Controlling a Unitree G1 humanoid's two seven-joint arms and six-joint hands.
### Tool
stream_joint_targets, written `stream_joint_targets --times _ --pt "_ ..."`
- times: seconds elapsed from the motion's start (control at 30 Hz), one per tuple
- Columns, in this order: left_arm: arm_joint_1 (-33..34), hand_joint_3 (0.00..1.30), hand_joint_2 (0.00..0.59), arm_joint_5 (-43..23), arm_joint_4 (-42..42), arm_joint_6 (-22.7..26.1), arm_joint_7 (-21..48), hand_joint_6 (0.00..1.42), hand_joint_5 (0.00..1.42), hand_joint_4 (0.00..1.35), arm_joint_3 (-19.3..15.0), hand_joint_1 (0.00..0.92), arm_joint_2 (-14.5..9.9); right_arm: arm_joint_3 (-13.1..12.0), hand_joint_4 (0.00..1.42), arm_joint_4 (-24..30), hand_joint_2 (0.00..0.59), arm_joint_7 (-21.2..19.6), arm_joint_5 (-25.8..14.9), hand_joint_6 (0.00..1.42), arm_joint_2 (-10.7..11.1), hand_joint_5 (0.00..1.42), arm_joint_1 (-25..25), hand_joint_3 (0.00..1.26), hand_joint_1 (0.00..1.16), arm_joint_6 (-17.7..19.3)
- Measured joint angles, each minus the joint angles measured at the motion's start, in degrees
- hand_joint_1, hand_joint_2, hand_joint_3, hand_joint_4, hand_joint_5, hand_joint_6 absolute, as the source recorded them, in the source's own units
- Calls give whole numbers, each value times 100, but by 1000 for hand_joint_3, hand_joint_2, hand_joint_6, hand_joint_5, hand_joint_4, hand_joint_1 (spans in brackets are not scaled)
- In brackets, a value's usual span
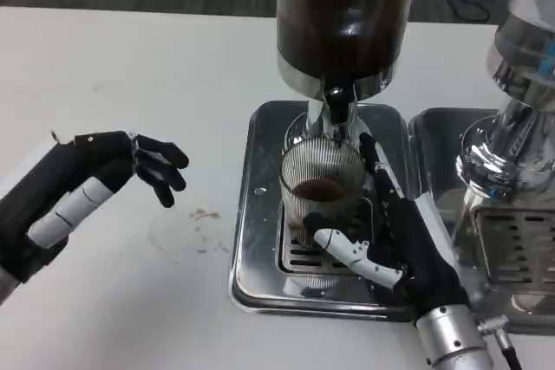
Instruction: Grasp the cup under the faucet to collect the drink, then remove the cup.
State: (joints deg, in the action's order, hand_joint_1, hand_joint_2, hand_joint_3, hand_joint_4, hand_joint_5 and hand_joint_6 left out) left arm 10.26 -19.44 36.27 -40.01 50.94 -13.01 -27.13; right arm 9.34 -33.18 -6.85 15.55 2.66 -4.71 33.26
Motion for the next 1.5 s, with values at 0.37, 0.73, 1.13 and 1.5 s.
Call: stream_joint_targets --times 0.37,0.73,1.13,1.5 --pt "-83 596 141 131 2 -2 -54 392 703 620 0 175 -123 120 0 -413 199 -153 126 0 -47 0 -324 0 630 21" --pt "-182 603 143 205 2 -2 -84 392 703 618 0 178 -191 184 0 -1063 195 -399 124 21 -224 0 -643 0 647 336" --pt "-339 604 142 205 -1 -1 -117 392 713 626 -5 160 -279 250 140 -1604 188 -949 176 383 -412 232 -819 33 731 661" --pt "-406 604 135 205 -79 0 -124 392 713 628 0 141 -301 298 421 -2176 174 -1905 456 852 -645 580 -1018 249 830 977"
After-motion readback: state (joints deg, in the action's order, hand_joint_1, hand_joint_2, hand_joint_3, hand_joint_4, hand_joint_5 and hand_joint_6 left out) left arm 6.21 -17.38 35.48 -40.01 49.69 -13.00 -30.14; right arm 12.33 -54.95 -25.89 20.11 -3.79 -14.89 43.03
